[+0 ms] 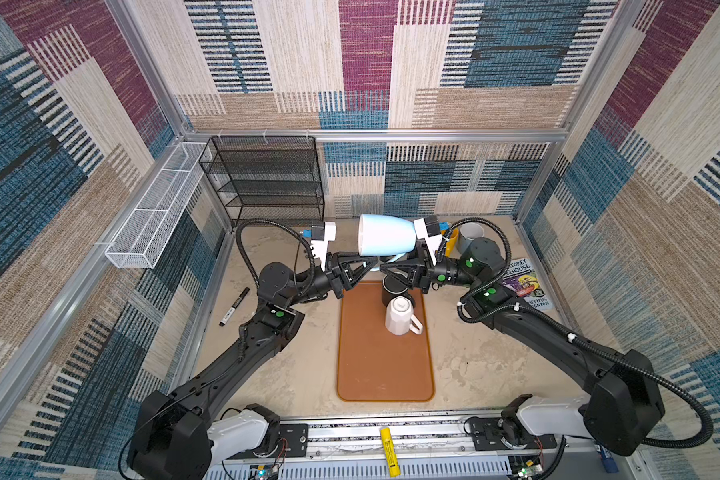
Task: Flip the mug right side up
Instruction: 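Close the left gripper on the blue mug's rim while the right gripper withdraws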
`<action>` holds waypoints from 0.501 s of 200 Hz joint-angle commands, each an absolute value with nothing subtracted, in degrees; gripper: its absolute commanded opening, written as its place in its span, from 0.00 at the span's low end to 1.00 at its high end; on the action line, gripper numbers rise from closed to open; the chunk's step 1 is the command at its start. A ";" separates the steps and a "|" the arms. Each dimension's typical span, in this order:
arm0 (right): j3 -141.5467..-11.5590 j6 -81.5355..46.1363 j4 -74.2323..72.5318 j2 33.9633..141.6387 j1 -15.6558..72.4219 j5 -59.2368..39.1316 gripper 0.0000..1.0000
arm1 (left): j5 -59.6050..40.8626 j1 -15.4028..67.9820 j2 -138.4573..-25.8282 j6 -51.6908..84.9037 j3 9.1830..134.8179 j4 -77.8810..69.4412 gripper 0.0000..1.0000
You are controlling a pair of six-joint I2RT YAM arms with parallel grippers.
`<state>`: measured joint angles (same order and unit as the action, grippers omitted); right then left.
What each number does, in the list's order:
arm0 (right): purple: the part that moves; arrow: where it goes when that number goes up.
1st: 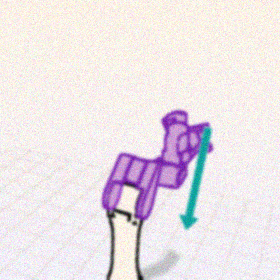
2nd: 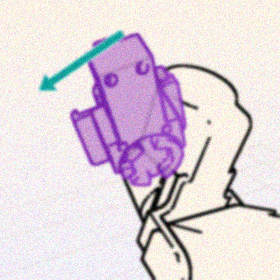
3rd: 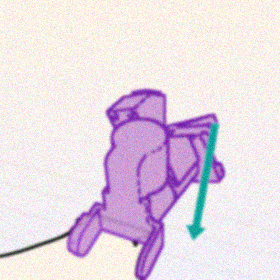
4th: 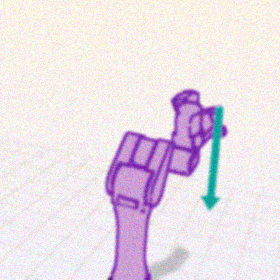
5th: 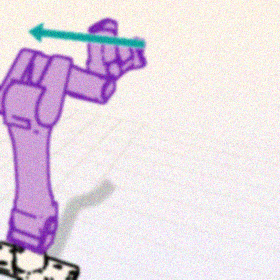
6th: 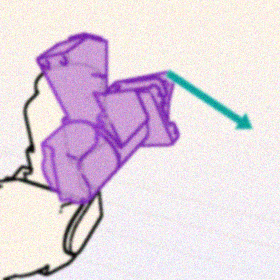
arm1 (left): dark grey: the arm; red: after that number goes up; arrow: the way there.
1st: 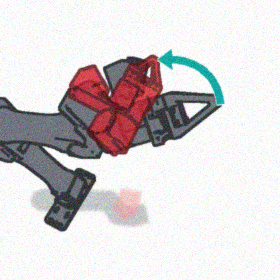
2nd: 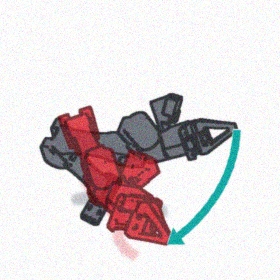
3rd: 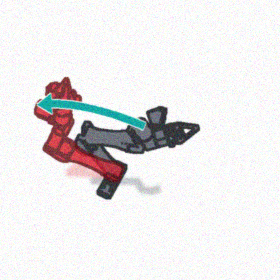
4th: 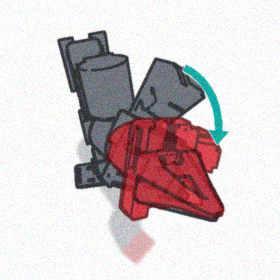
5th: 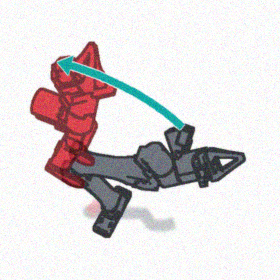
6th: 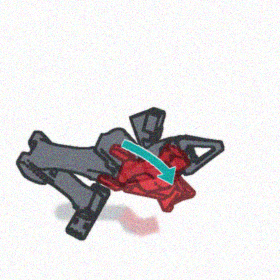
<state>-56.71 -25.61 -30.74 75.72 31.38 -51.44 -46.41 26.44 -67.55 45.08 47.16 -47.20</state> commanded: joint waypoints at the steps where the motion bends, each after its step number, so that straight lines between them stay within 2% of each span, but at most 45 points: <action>1: -56.44 -25.27 -30.24 75.14 31.11 -51.03 0.41 | -44.84 26.45 -66.88 41.66 48.15 -47.42 0.00; 100: -53.53 -26.33 -32.00 73.40 28.81 -49.04 0.40 | -40.44 26.45 -65.98 36.28 48.91 -37.92 0.00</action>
